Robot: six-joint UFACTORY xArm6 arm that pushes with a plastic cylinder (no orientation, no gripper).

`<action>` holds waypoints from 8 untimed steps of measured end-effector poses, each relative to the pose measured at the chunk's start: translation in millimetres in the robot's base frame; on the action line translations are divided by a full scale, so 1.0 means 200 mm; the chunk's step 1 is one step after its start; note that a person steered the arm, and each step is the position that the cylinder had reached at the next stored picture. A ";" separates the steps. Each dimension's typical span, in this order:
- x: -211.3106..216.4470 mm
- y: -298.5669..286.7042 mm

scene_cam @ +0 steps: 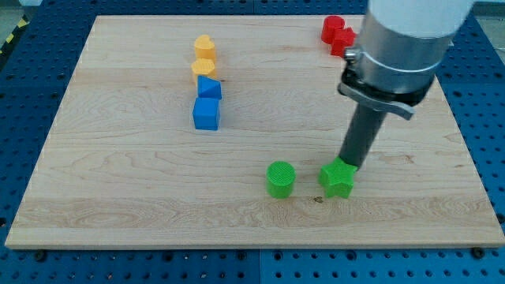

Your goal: Slide the red star to the right of the green star

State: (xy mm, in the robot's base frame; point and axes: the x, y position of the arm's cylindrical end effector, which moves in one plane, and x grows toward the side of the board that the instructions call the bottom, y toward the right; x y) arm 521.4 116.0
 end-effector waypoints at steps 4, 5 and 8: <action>-0.74 0.02; -1.07 -0.14; -1.64 -0.11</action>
State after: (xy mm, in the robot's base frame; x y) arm 192.4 94.2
